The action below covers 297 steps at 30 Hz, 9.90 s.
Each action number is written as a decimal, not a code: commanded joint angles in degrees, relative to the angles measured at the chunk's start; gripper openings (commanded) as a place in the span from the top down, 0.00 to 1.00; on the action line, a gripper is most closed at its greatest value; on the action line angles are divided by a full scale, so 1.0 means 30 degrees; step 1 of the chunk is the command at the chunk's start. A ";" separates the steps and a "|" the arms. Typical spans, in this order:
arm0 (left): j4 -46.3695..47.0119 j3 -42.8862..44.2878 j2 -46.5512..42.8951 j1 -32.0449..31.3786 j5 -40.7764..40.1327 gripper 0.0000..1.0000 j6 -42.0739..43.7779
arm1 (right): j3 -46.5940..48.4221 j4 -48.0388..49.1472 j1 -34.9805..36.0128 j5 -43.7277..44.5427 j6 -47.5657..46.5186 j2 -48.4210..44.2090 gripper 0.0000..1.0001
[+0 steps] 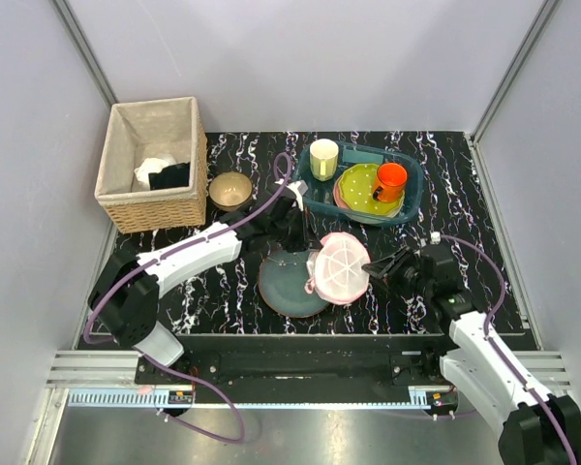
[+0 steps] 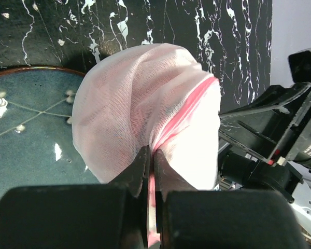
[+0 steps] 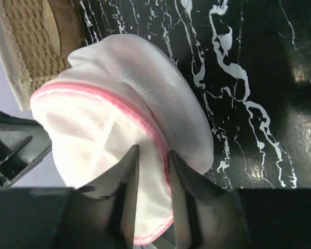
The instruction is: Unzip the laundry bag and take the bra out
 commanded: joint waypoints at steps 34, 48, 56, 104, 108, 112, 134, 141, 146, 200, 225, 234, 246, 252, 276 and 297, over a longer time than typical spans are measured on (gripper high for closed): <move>0.2625 -0.3160 -0.3693 -0.0659 0.1105 0.23 -0.2394 | 0.9410 -0.3069 0.0015 0.4512 -1.2163 0.7942 1.00; 0.8081 -0.2812 0.0789 -0.0660 0.1956 0.41 -0.4741 | 0.9352 -0.3127 0.0015 0.4161 -1.2631 0.7796 1.00; 0.6972 -0.1582 0.0970 -0.0630 0.1139 1.00 -0.4157 | 1.2189 -0.7487 0.0015 0.3781 -1.2016 0.7007 0.32; -0.2377 0.1497 -0.3456 -0.0894 -0.6364 1.00 -0.7876 | 0.7447 0.6453 0.8043 0.2635 -0.5920 0.9320 0.47; -0.1996 0.1115 -0.3750 -0.0894 -0.6334 1.00 -0.8345 | 0.7534 0.6366 0.8043 0.3512 -0.6507 0.9319 0.47; -0.1878 0.1201 -0.3808 -0.0894 -0.6188 1.00 -0.8346 | 0.7331 0.6365 0.8043 0.4276 -0.6947 0.9231 0.48; -0.2024 0.0704 -0.2199 -0.0924 -0.6276 1.00 -0.7031 | 0.7889 0.1532 0.8043 0.9784 -0.5512 0.7711 1.00; -0.2112 0.2224 -0.0001 -0.1449 -0.4283 1.00 -0.6120 | 0.6364 -0.2008 0.7984 1.1571 -0.5658 0.3435 1.00; -0.2200 0.3427 0.0410 -0.1977 -0.4605 1.00 -0.5885 | 0.6742 -0.4677 0.7955 1.1575 -0.6098 0.0854 1.00; -0.3900 0.6007 0.3750 -0.2798 -0.4899 1.00 -0.6969 | 0.1413 0.6365 0.7984 0.7998 -0.3519 0.4309 0.43; -0.3928 0.6007 0.3633 -0.2799 -0.5016 1.00 -0.7028 | 0.1998 0.7127 0.7955 0.8115 -0.4223 0.4310 0.46; -0.3899 0.5714 0.3457 -0.2799 -0.5016 1.00 -0.7174 | 0.2379 0.7156 0.7955 0.8056 -0.4369 0.4513 0.48; -0.3870 0.5509 0.3252 -0.2798 -0.5015 1.00 -0.7203 | 0.2291 0.5636 0.7984 0.8699 -0.4018 0.2993 0.49; -0.3870 0.5538 0.3281 -0.2798 -0.5480 1.00 -0.7233 | 0.2145 0.3817 0.7984 0.9375 -0.3989 0.1147 0.49; -0.3899 0.5684 0.3164 -0.2798 -0.5601 1.00 -0.7203 | 0.1851 0.7302 0.8013 0.8028 -0.3930 0.4865 0.48; -1.2183 1.1511 0.6267 -0.2622 -0.6541 1.00 -1.0541 | 0.1177 0.5487 0.8014 0.9991 -0.4633 0.2317 0.45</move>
